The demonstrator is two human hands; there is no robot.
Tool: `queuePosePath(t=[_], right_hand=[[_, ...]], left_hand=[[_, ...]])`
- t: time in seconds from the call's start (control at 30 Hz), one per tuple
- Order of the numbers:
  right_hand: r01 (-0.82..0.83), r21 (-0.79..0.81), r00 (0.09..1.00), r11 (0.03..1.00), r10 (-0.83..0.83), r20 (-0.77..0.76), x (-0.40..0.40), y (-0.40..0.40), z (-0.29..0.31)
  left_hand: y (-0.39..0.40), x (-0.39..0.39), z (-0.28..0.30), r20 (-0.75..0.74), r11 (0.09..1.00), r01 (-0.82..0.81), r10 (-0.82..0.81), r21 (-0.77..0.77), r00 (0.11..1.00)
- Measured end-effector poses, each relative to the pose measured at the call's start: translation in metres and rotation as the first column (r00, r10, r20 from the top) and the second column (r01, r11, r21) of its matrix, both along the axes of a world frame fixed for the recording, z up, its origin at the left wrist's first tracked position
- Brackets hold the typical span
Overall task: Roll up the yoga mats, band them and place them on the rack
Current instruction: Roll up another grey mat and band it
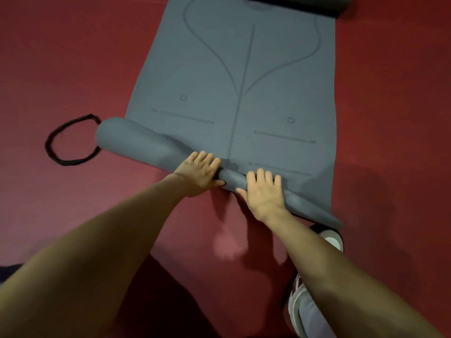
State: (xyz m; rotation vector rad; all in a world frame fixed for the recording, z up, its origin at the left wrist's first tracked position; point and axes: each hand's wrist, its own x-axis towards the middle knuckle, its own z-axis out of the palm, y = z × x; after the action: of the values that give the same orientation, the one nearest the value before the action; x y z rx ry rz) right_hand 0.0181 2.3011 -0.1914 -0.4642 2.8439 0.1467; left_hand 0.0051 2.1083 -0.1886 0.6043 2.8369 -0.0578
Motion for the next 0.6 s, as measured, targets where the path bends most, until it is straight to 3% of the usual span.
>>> queuePosePath(t=[0.1,0.2,0.37,0.43,0.6], right_hand=[[0.015,-0.062,0.999,0.998,-0.013,0.041,-0.001,0.002,-0.013],[-0.013,-0.123,0.994,0.992,-0.001,-0.112,0.003,0.004,-0.023],[-0.043,-0.071,0.955,0.997,0.02,-0.296,0.007,0.007,-0.032],[0.015,-0.057,0.956,0.998,-0.031,-0.292,0.004,0.002,-0.032],[0.098,-0.023,0.983,0.995,-0.101,-0.156,-0.005,-0.005,-0.033]], left_hand=[[0.0,0.002,-0.012,0.092,1.0,-0.001,0.0,0.013,0.996],[-0.003,0.013,-0.022,0.109,0.986,-0.112,0.099,0.126,0.989],[-0.006,0.005,-0.029,0.102,0.929,-0.215,0.193,0.3,0.976],[-0.007,0.002,-0.032,0.184,0.888,-0.285,0.232,0.361,0.955],[-0.005,-0.008,-0.033,0.288,0.909,-0.313,0.233,0.275,0.929]])
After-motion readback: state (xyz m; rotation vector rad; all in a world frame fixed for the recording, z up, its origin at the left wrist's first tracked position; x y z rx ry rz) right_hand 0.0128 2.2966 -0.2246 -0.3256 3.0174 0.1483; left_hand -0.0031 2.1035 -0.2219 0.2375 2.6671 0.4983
